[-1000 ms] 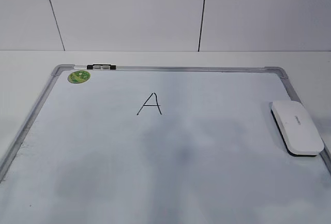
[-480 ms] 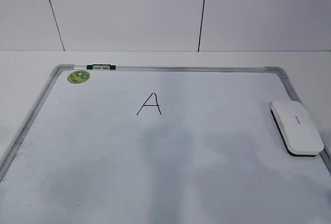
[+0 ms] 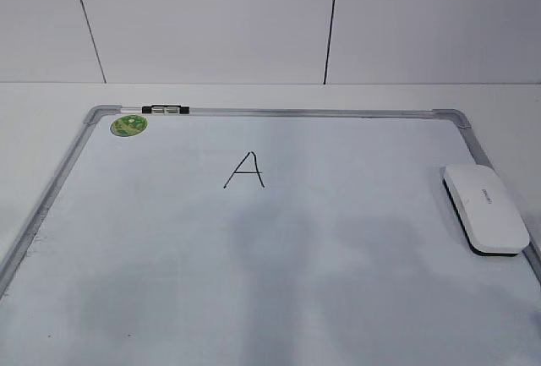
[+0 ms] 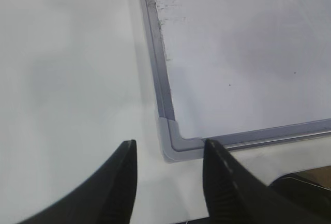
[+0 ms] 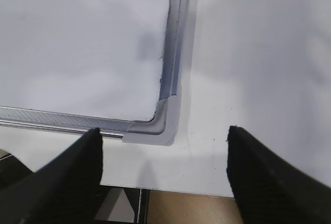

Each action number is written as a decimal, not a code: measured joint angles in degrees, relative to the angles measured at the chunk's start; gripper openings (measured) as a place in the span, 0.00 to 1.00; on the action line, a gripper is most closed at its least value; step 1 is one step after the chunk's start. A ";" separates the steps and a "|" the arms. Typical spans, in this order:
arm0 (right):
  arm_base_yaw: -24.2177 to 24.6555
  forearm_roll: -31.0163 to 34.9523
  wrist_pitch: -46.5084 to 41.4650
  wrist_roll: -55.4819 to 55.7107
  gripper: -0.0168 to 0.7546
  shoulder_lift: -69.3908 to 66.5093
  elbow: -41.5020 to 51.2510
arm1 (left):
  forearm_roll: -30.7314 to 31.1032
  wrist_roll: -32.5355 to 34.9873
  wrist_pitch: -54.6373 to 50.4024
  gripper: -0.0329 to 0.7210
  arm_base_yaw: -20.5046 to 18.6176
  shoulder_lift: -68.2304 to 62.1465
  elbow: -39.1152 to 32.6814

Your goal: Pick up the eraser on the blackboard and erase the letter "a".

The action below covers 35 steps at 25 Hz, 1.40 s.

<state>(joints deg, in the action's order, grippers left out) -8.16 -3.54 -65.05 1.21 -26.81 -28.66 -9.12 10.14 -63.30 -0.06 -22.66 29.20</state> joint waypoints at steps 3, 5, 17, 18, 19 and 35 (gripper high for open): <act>0.00 0.00 0.00 0.00 0.79 0.00 0.00 | 0.00 0.00 0.00 0.47 0.00 0.00 0.00; 0.00 0.00 0.00 0.00 0.79 0.00 0.00 | -0.23 0.00 0.00 0.47 0.00 0.00 0.00; 0.00 0.00 0.00 0.00 0.79 0.00 0.00 | -0.86 0.00 0.00 0.43 0.00 0.00 0.00; 0.00 0.00 0.00 0.00 0.79 0.00 0.00 | -0.86 0.00 0.00 0.43 0.00 0.00 0.00; 0.00 0.00 0.00 0.00 0.79 0.00 0.00 | -0.86 0.00 0.00 0.42 0.00 0.00 0.00; 8.66 -0.10 -0.06 0.00 0.79 19.46 0.00 | -0.86 0.00 0.05 0.41 0.10 14.59 0.00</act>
<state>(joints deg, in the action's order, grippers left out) 0.50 -3.65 -65.11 1.21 -7.35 -28.66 -9.98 10.14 -63.24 0.03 -8.07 29.20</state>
